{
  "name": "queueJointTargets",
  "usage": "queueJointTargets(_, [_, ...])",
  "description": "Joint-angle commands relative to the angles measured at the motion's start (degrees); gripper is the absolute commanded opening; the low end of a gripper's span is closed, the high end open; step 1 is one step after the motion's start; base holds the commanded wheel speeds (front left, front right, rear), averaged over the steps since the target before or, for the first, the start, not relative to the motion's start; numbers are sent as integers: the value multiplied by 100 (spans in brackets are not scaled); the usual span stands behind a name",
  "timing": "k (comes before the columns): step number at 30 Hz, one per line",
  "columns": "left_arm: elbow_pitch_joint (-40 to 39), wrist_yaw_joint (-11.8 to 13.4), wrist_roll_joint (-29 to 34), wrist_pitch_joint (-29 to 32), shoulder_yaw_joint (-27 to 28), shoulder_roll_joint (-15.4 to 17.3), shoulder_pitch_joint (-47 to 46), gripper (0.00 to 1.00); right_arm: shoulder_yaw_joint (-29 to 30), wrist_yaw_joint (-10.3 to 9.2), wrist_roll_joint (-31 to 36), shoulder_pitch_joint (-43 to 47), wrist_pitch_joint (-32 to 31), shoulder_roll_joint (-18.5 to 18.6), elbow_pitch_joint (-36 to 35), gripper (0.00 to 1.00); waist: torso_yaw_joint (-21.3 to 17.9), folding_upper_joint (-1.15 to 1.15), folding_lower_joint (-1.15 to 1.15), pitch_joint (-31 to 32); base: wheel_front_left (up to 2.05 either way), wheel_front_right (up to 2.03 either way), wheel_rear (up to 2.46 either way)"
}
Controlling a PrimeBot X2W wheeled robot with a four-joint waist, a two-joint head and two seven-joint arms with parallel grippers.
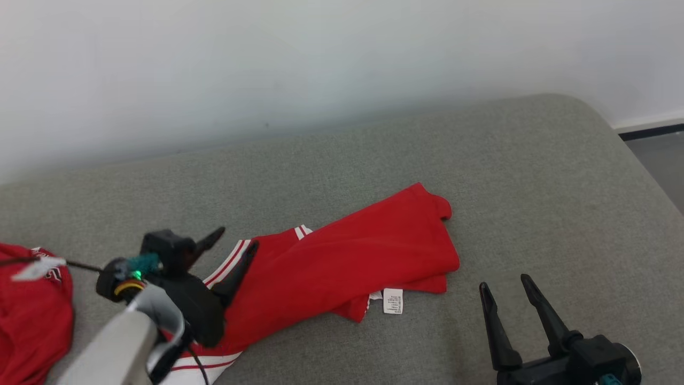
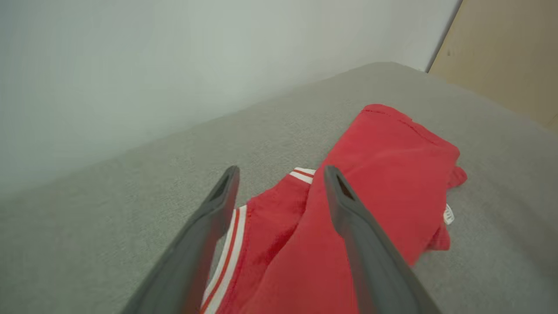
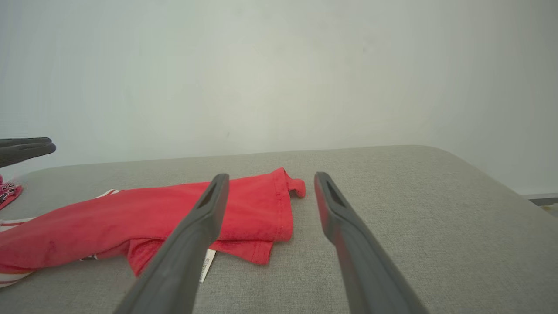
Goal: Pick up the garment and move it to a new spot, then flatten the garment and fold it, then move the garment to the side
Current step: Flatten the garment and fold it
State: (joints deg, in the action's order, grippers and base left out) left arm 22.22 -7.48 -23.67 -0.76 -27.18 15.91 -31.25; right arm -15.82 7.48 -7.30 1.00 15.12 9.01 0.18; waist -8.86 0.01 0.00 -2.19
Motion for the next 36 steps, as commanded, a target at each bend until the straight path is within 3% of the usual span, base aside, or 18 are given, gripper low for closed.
queueJointTargets(1, [43,9,-327,108,-228,278,-262,100,3,3,-40,-80,3,-14,-9,100,-212,-1,0,-268,0,0,0])
queueJointTargets(7, [93,6,-1660,425,-1743,1306,-1281,100,-40,3,-35,-219,3,-167,-14,100,-482,-1,0,-627,0,0,0])
queueJointTargets(11, [253,5,-1883,338,-2615,1721,-1841,100,-69,3,-41,-358,3,-222,-20,100,-629,-1,0,-847,0,0,0])
queueJointTargets(22, [1098,4,-2710,-72,-3990,1631,-2770,100,-57,3,6,-643,3,-274,-82,100,-748,-1,0,-1434,0,0,0])
queueJointTargets(30, [1111,4,-3033,310,-4594,1719,-2913,100,-43,3,-6,-696,3,-287,-89,100,-761,-1,0,-1557,0,0,0])
queueJointTargets(31, [1057,2,-2996,398,-4618,1735,-2925,40,-49,3,-8,-707,3,-289,-87,100,-759,-1,0,-1563,0,0,0])
queueJointTargets(32, [1015,3,-2990,470,-4632,1748,-2903,0,-53,3,-7,-721,3,-290,-87,100,-758,-1,0,-1567,0,0,0])
queueJointTargets(36, [868,3,-3076,560,-4645,1815,-2907,0,-45,3,-14,-731,3,-284,-102,100,-749,-1,0,-1581,0,0,0])
